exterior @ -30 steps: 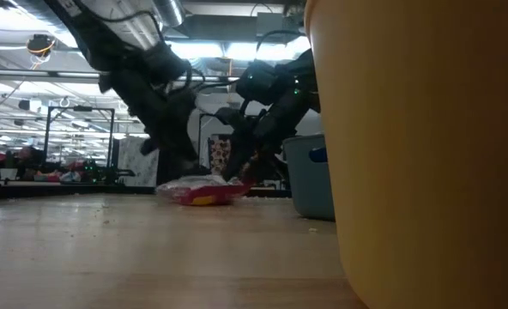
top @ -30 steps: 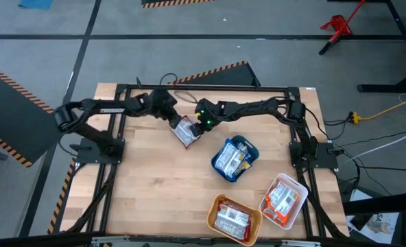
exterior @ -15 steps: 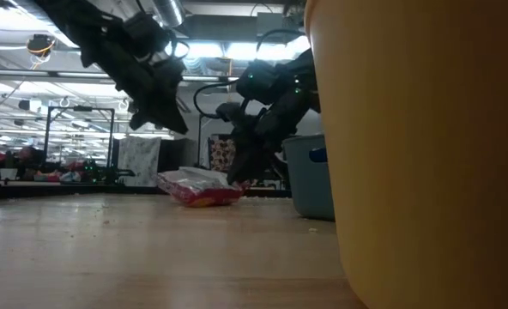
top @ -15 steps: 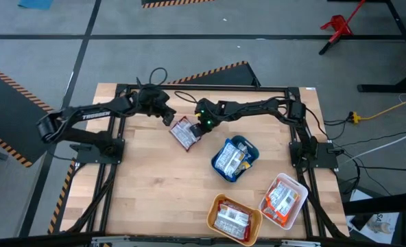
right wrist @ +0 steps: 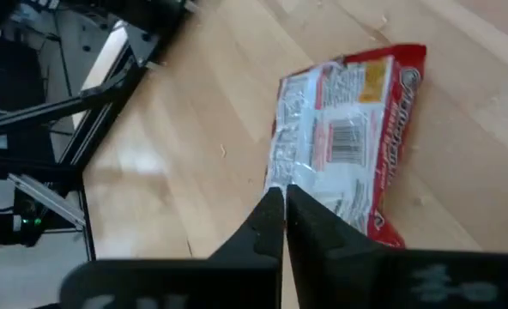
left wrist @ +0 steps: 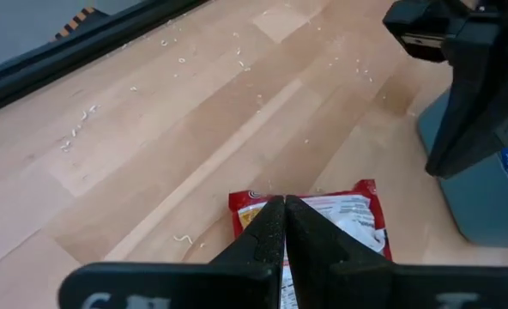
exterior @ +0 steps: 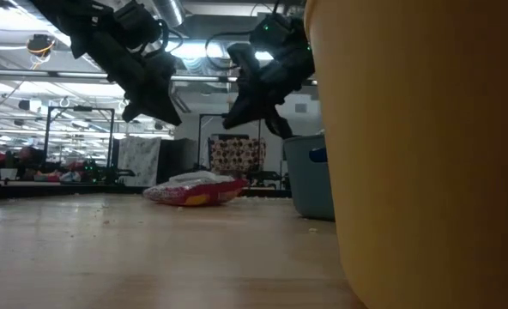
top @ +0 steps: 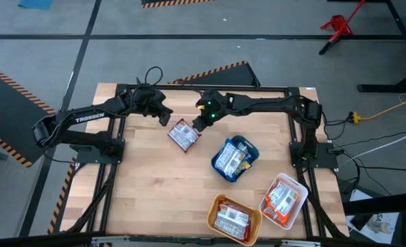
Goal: Sort Maruchan noodles
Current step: Put the red noodle pack into the yellow bin
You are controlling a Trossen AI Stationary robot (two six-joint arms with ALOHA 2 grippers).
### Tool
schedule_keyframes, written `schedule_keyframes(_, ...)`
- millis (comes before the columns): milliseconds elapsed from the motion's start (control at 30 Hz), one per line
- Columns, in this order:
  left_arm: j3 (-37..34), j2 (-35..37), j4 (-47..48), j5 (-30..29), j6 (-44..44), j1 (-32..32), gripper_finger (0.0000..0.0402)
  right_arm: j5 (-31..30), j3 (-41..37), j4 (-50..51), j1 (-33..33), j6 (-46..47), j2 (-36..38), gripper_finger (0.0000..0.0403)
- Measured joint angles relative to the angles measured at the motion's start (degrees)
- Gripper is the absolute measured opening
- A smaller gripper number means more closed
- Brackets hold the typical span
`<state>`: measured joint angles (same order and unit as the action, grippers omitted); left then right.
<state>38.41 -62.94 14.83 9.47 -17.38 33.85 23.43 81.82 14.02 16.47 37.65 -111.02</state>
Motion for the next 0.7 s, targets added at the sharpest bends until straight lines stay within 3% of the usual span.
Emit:
schedule_keyframes(133,0.1,0.1,0.5,0.6,0.4,-0.1,0.0007,-0.3,0.0,0.3,0.0,-2.6,0.1,0.0024)
schedule_keyframes(300,-4.2,-0.5,0.6,-0.6,5.7,-3.5,0.0002,-4.9,-0.1,-0.2,-0.3,-3.4,-1.1,0.0115)
schedule_keyframes(500,-15.2,-0.5,-13.6,-3.3,0.3,-6.5,0.0001,-11.9,-0.1,-0.6,-0.7,-3.1,-1.3,0.0220)
schedule_keyframes(700,-22.1,-0.5,-21.7,-5.4,-4.6,-7.8,0.0001,-14.0,-0.1,-0.6,-0.7,-3.4,-1.3,0.0259)
